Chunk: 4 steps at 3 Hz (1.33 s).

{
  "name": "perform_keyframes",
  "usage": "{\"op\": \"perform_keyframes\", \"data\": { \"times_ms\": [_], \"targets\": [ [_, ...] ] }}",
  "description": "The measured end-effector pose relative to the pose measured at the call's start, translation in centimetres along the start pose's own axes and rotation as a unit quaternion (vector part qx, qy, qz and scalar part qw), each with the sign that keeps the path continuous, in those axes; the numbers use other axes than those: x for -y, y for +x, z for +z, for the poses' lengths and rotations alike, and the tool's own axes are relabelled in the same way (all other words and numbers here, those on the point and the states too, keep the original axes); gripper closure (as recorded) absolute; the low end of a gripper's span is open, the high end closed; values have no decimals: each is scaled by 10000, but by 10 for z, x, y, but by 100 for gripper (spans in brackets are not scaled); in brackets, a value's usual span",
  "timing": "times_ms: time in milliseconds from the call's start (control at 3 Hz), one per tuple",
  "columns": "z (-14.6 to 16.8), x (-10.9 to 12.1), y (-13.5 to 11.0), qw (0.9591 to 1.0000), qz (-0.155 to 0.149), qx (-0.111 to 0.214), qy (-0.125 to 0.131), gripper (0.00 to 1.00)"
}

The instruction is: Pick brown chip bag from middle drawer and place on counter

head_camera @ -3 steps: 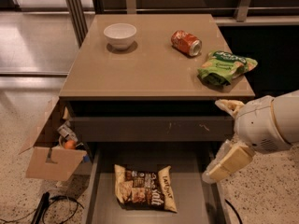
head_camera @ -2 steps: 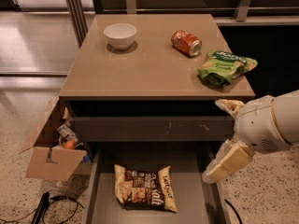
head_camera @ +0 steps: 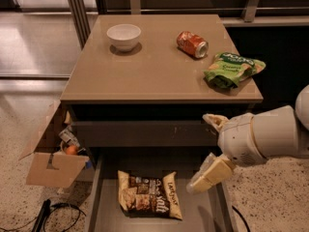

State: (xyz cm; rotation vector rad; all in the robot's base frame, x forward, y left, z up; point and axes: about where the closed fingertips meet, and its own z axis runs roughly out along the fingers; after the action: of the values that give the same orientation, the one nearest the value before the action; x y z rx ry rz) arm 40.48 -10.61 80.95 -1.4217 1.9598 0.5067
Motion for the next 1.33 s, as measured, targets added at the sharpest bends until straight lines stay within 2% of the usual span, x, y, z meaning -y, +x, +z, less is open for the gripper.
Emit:
{"op": "perform_keyframes", "data": {
  "times_ms": [333, 1000, 1333],
  "targets": [
    [49, -8, 14, 9999, 70, 107, -107, 0],
    [141, -12, 60, 9993, 212, 297, 54, 0],
    [141, -12, 60, 9993, 212, 297, 54, 0]
  ]
}}
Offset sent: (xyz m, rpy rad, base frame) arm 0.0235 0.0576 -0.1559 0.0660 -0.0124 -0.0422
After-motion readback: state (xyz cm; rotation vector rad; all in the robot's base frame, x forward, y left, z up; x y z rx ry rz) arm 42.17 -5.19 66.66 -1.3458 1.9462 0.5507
